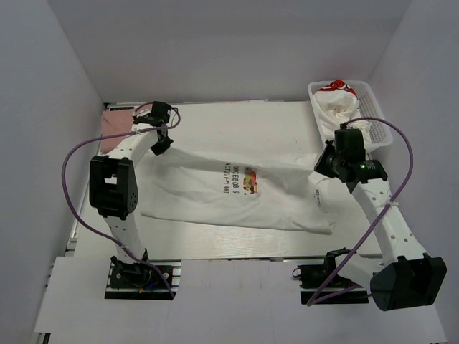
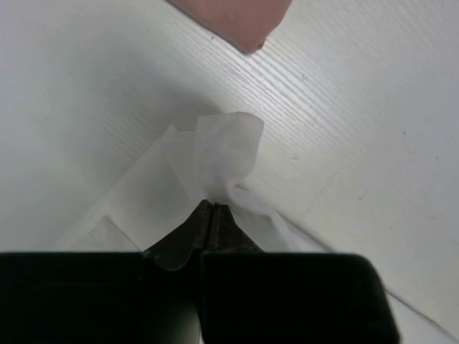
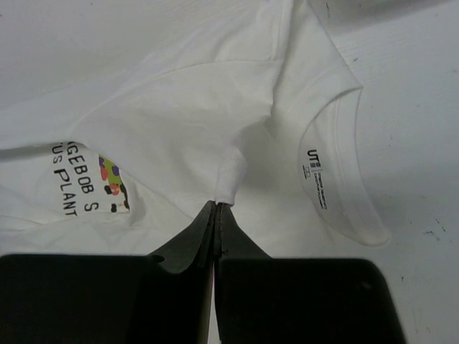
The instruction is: Fold and stack the t-shirts
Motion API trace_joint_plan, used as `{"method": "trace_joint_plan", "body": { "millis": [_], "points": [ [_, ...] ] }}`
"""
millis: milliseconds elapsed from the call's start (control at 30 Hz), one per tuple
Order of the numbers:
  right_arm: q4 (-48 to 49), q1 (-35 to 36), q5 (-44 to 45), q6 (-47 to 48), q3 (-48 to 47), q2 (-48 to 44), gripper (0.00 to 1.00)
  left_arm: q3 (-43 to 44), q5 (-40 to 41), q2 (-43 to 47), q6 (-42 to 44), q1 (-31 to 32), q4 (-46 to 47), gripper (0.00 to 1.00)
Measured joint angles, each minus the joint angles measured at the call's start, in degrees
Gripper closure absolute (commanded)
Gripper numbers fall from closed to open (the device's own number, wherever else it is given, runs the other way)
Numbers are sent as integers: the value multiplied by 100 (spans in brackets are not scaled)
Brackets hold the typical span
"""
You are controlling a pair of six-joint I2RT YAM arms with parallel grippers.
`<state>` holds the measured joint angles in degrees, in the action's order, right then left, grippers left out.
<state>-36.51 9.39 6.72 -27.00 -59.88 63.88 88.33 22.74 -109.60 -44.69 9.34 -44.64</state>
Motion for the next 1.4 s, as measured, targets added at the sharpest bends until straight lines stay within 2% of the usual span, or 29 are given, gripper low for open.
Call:
{"method": "trace_joint_plan", "body": {
  "millis": [267,433,600,900,1000,1033,1100,1133,1233,1400],
  "points": [
    [-210,0,-33,-70,452,-203,100,-1132,-7,715,-188,0,48,96],
    [-407,0,-136,-105,702,-310,100,-1488,-4,846,-372,0,4,96],
    [-431,0,-278,-81,728,-551,100,-1818,0,975,-501,0,-37,89],
    [-160,2,-1440,55,1705,-791,100,-2092,-2,1209,-678,0,-105,88],
    [-114,9,-1982,98,2087,-785,86,-2114,15,1209,-732,0,-173,86],
    [-107,13,-2140,111,2203,-780,69,-2129,28,1211,-754,0,-195,86],
    [-192,17,-2428,160,2417,-732,48,-2184,42,1211,-796,0,-232,86],
    [-289,20,-2487,175,2459,-684,34,-2205,46,1213,-813,0,-256,86],
    [-527,22,-2459,264,2430,-575,12,-2256,48,1233,-857,0,-321,86],
    [-603,22,-2260,334,1681,-522,10,-2273,87,1279,-887,0,-341,86]
  ]
}}
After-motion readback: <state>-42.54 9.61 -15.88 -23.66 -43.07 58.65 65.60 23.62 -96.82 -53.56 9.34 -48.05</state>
